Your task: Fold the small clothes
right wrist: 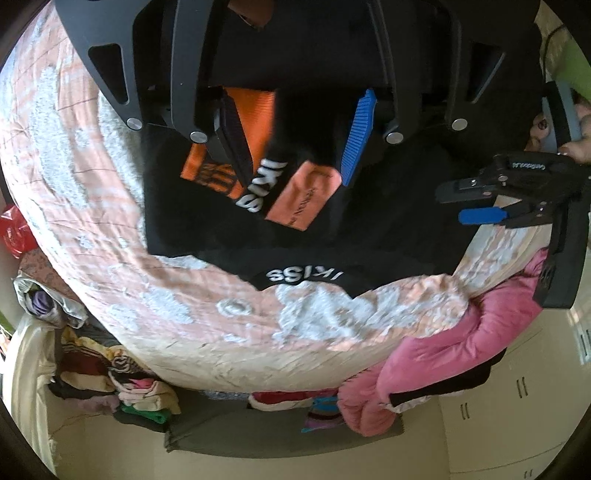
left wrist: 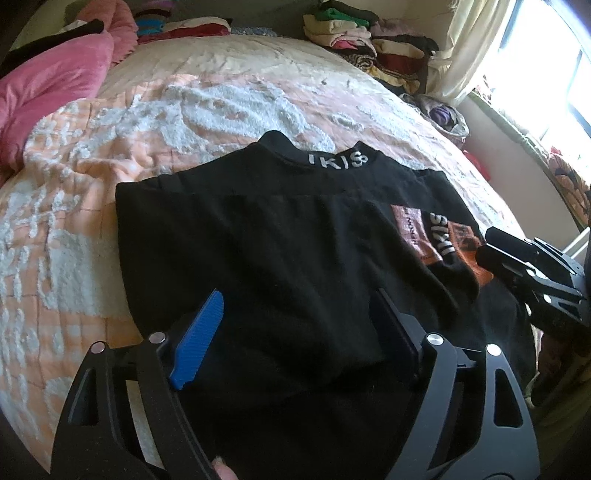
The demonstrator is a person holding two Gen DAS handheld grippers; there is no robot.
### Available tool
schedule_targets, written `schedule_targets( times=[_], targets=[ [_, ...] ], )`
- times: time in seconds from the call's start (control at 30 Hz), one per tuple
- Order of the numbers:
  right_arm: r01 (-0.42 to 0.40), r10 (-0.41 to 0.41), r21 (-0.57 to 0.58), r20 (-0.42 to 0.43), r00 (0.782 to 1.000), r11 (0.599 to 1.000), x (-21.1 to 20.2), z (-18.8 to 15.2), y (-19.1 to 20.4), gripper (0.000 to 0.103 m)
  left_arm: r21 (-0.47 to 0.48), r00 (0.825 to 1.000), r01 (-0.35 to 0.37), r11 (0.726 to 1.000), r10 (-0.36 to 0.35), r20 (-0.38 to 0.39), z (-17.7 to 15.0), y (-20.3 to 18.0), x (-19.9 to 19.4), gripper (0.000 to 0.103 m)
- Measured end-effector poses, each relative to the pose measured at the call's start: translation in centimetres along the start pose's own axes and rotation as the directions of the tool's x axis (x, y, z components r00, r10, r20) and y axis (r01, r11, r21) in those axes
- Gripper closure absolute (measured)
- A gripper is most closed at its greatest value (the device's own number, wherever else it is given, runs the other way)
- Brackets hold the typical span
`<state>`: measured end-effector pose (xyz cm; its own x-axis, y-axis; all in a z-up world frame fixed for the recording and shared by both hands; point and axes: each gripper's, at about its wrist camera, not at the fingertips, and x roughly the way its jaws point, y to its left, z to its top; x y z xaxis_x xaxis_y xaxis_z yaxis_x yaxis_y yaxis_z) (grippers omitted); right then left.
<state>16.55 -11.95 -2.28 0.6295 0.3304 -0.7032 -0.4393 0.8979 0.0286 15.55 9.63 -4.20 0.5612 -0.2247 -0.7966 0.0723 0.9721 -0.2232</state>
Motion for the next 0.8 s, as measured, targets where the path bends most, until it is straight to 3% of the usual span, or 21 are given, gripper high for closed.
schedule_targets(
  times=[0.23, 0.27, 0.3, 0.33, 0.6, 0.8],
  targets=[
    [-0.041, 0.040, -0.004, -0.020, 0.999, 0.999, 0.7, -0.4, 1.2, 0.054, 0.028, 0.999, -0.036, 0.999, 0.037, -0.037, -0.5, 0.0, 1.0, 0.028],
    [-0.044, 0.043, -0.008, -0.025, 0.999, 0.999, 0.8, -0.5, 1.3, 0.052, 0.031, 0.999, -0.038, 0.999, 0.039, -0.038, -0.5, 0.0, 1.1, 0.028],
    [-0.045, 0.044, -0.012, -0.031, 0.999, 0.999, 1.0, -0.6, 1.4, 0.041, 0.036, 0.998, -0.042, 0.998, 0.043, -0.038, -0.6, -0.1, 1.1, 0.028],
    [-0.039, 0.039, -0.014, -0.038, 0.999, 0.999, 1.2, -0.7, 1.5, 0.038, 0.040, 0.998, -0.045, 0.998, 0.047, -0.038, -0.7, -0.1, 1.1, 0.028],
    [0.059, -0.058, 0.003, -0.158, 0.986, 0.998, 4.1, -1.9, 0.3, 0.036, 0.042, 0.998, -0.044, 0.998, 0.045, -0.039, -0.7, -0.1, 1.1, 0.028],
    [0.058, -0.052, 0.036, -0.151, 0.987, 0.998, 4.1, -2.2, -0.4, 0.035, 0.038, 0.998, -0.040, 0.998, 0.041, -0.040, -0.7, 0.0, 1.1, 0.028]
  ],
)
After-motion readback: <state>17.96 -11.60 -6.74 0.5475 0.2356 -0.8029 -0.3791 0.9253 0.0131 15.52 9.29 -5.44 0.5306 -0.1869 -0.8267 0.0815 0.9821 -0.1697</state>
